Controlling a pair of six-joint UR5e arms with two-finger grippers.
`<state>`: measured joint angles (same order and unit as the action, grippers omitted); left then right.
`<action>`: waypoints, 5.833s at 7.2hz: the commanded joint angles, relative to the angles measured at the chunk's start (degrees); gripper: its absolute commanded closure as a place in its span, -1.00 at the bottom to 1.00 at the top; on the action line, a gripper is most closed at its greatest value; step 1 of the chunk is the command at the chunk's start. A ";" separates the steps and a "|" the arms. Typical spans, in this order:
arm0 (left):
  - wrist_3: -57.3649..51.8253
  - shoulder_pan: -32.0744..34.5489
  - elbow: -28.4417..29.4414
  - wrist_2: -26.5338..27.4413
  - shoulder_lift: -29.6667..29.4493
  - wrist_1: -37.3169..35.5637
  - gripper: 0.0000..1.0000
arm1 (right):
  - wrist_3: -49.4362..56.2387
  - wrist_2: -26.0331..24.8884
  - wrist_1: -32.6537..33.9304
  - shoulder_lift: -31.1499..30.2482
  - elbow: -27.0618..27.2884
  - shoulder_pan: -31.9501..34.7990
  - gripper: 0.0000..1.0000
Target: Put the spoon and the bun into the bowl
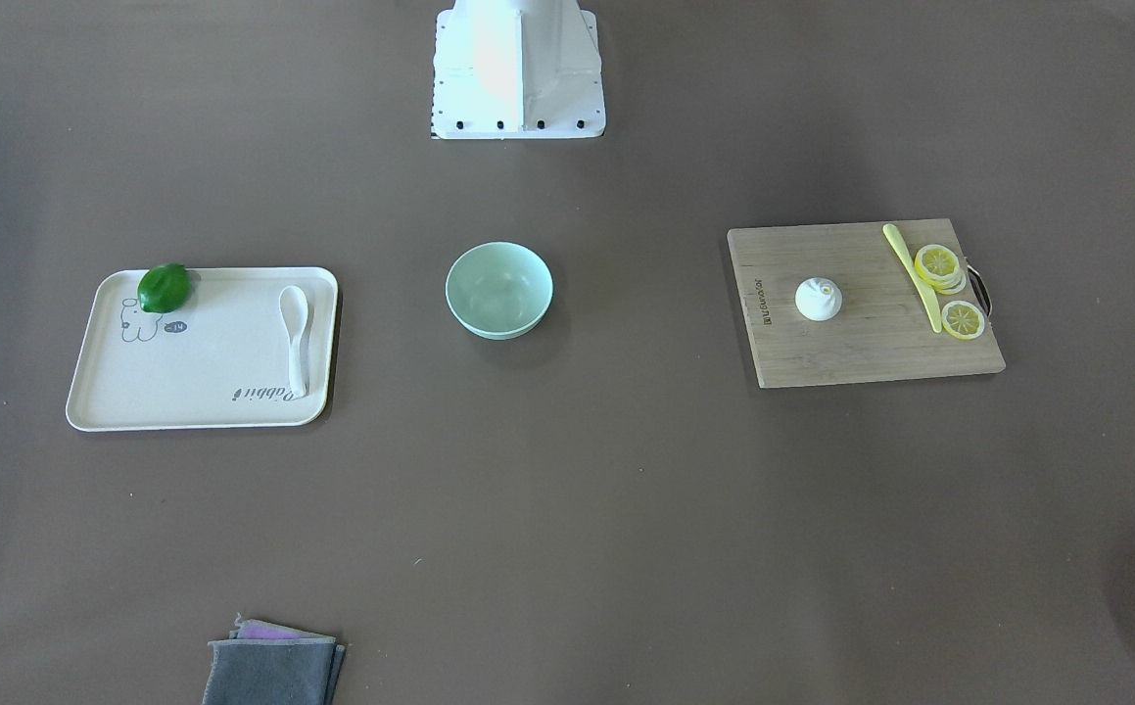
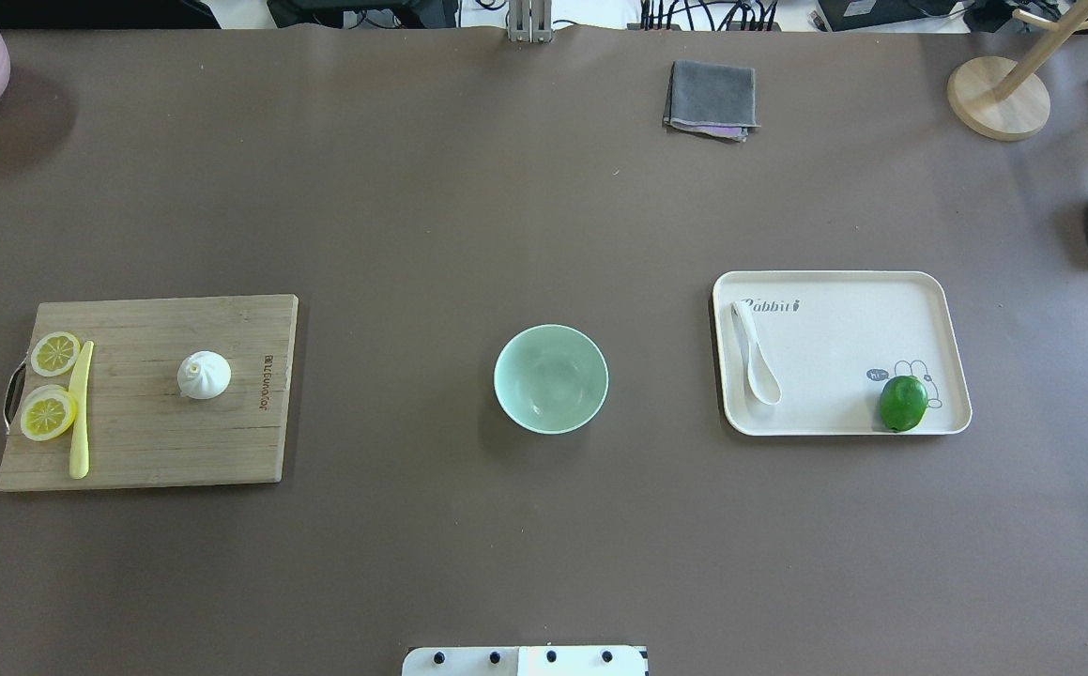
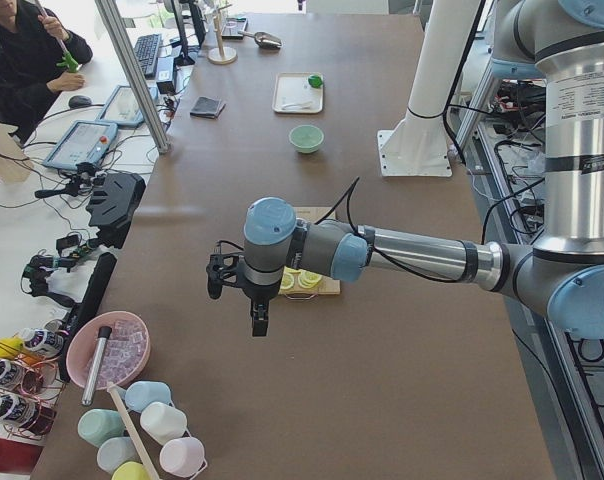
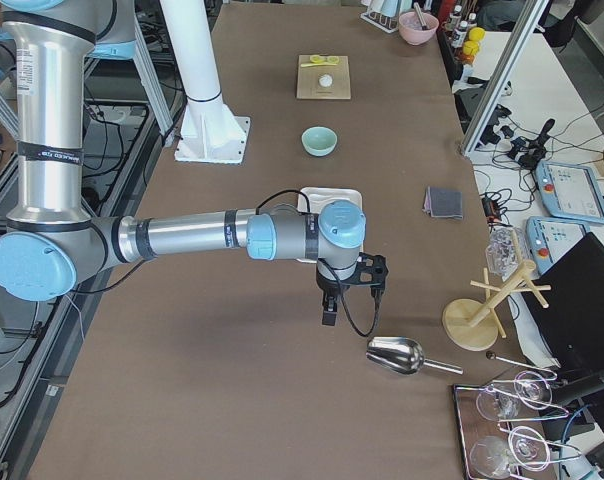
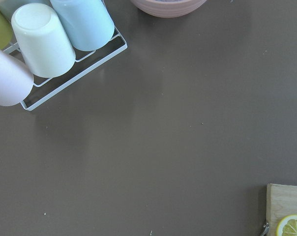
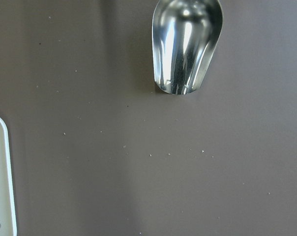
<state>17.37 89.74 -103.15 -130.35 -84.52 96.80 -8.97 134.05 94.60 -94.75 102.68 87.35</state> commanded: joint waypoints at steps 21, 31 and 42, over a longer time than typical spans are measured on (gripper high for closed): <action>11.08 -14.94 3.48 -2.53 -8.91 20.85 -0.96 | -19.77 -5.27 -19.69 17.49 -2.04 -26.92 -1.00; 14.27 -20.57 3.57 -2.45 -10.67 22.55 -0.96 | -39.37 -15.66 -19.54 27.08 -10.40 -46.48 -0.36; 33.28 -35.46 3.57 3.21 -19.87 22.11 -0.89 | -43.57 -13.21 -18.75 27.16 -6.98 -42.62 1.00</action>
<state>43.81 60.15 -99.38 -131.11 -101.34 119.03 -50.36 119.89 75.82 -67.68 94.19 43.79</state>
